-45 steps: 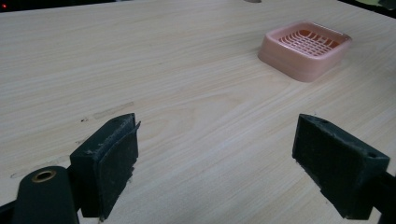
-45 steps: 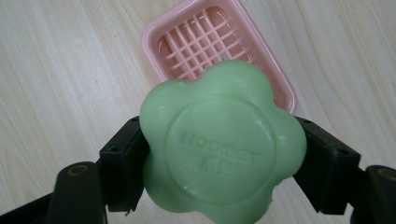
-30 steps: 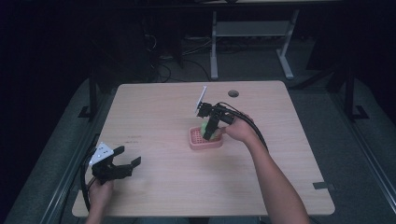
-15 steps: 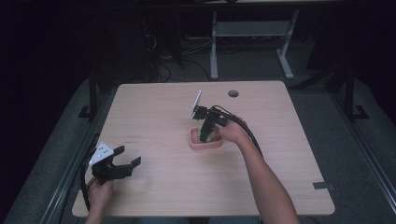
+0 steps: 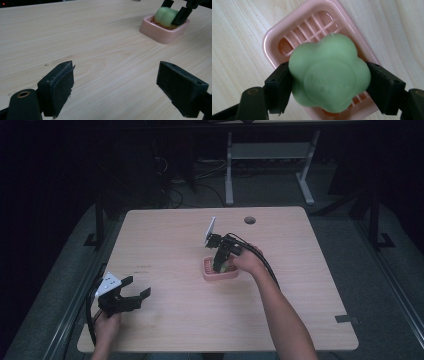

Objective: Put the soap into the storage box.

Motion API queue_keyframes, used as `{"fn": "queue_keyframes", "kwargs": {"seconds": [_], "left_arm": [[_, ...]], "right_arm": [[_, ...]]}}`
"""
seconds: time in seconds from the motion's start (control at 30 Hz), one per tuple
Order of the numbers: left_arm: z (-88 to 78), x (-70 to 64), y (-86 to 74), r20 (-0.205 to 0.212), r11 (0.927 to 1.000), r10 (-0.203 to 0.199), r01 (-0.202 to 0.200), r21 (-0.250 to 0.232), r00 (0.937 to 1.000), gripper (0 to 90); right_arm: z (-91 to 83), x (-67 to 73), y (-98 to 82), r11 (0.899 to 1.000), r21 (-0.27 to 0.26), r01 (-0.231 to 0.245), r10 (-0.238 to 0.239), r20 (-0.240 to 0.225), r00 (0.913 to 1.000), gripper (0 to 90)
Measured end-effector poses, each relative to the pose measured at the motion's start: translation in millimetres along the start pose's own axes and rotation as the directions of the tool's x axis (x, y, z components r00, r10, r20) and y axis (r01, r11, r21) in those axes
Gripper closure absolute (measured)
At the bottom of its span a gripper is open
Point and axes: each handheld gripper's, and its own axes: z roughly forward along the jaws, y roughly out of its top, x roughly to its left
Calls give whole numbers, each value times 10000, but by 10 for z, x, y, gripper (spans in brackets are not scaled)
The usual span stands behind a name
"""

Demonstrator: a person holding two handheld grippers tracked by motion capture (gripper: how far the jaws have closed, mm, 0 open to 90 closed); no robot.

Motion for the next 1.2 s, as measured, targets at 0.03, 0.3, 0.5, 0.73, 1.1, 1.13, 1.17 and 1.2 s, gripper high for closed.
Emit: {"fn": "queue_keyframes", "kwargs": {"seconds": [0.03,0.3,0.5,0.73,1.1,1.13,1.17,1.2], "left_arm": [[-1,0,0,-4,10000,4,-4,-3,10000,141],[-4,-9,-1,59,10000,36,-36,24,10000,141],[-6,-9,0,52,10000,57,-58,65,10000,141],[-2,-5,-1,26,9999,73,-73,101,10000,141],[-5,-14,-2,31,9998,96,-96,150,9999,141],[-6,-13,-2,24,9998,115,-116,172,9999,141],[-4,-12,-2,20,9998,104,-105,170,9999,141],[-3,-13,-3,17,9999,77,-77,153,10000,140]], "right_arm": [[-12,0,-1,9999,-86,-59,58,-61,10000,257],[-109,-16,-66,9987,-441,-254,248,-147,9996,256],[-107,-20,-123,9983,-473,-346,338,-179,9993,247],[-150,-43,-158,9970,-673,-370,358,-187,9992,241],[-266,-61,-283,9935,-1013,-525,501,-265,9984,241],[-275,-68,-294,9930,-1064,-512,488,-252,9985,241],[-286,-78,-305,9931,-1064,-488,468,-213,9987,241],[-295,-77,-316,9923,-1092,-585,560,-255,9981,241]]}}
